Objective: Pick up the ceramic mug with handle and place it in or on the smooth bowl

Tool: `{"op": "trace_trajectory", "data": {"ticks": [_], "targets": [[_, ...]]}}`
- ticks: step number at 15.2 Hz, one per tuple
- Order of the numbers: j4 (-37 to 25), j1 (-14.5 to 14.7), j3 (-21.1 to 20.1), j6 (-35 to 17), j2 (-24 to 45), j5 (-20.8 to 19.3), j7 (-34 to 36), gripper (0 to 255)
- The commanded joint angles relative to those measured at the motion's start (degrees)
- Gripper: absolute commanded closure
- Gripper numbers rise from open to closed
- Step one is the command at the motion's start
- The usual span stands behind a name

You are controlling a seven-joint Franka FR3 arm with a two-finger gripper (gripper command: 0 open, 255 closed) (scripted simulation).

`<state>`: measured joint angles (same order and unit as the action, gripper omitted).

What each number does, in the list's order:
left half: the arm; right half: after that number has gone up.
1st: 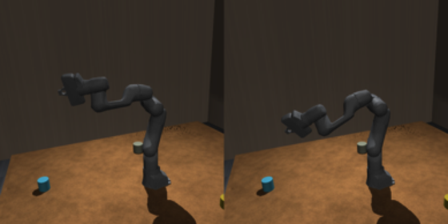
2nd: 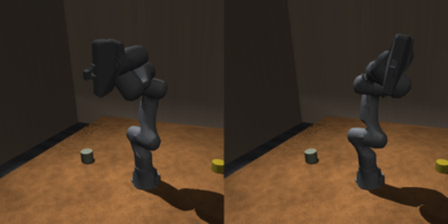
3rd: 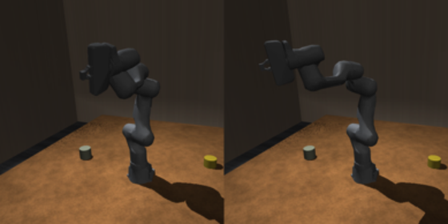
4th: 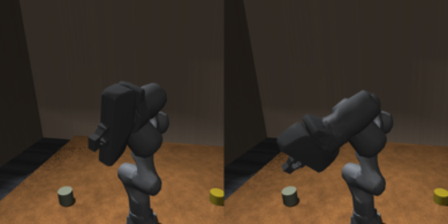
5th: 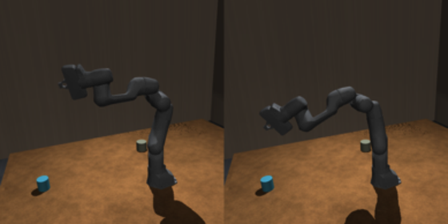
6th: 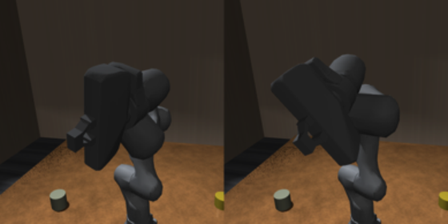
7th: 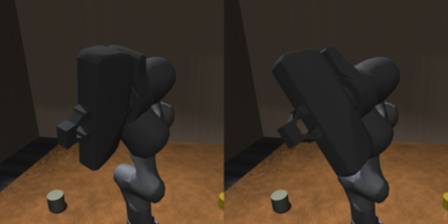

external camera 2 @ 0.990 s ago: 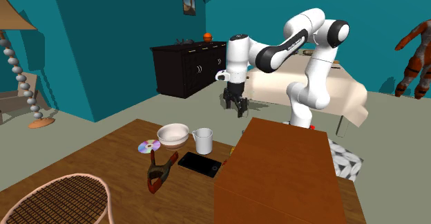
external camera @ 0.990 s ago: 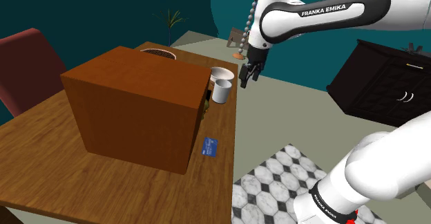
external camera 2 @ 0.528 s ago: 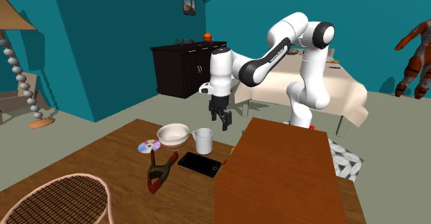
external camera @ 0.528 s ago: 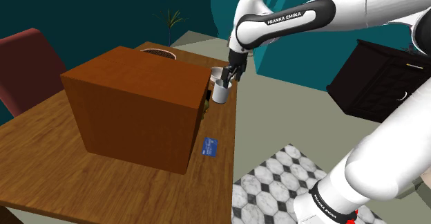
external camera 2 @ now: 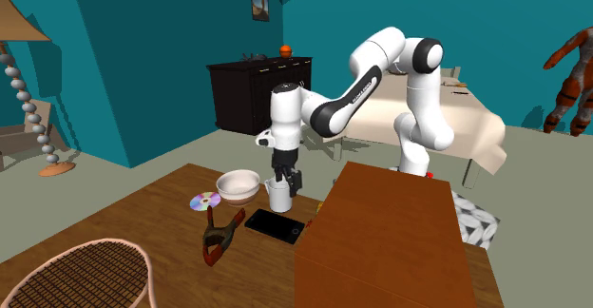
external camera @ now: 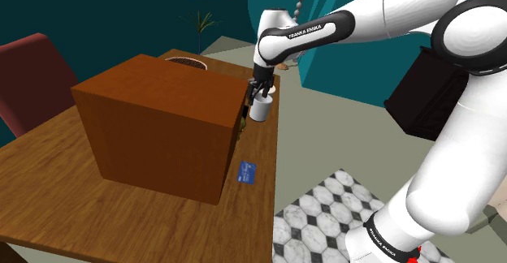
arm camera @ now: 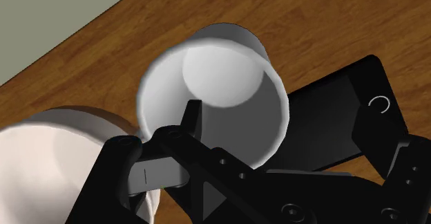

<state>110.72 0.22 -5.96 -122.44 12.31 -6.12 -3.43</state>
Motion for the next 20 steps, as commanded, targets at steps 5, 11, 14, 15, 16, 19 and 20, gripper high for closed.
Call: {"op": "trace_trajectory", "data": {"ticks": [5, 11, 14, 15, 16, 19, 20], "targets": [[1.6, 0.0, 0.2, -3.7, 2.1, -0.5, 0.4, 0], [1.6, 0.0, 0.2, -3.7, 2.1, -0.5, 0.4, 0], [1.6, 0.0, 0.2, -3.7, 2.1, -0.5, 0.4, 255], [1.6, 0.0, 0.2, -3.7, 2.1, -0.5, 0.4, 255], [1.6, 0.0, 0.2, -3.7, 2.1, -0.5, 0.4, 255], [1.6, 0.0, 0.2, -3.7, 2.1, -0.5, 0.4, 255], [1.6, 0.0, 0.2, -3.7, 2.1, -0.5, 0.4, 255]]}}
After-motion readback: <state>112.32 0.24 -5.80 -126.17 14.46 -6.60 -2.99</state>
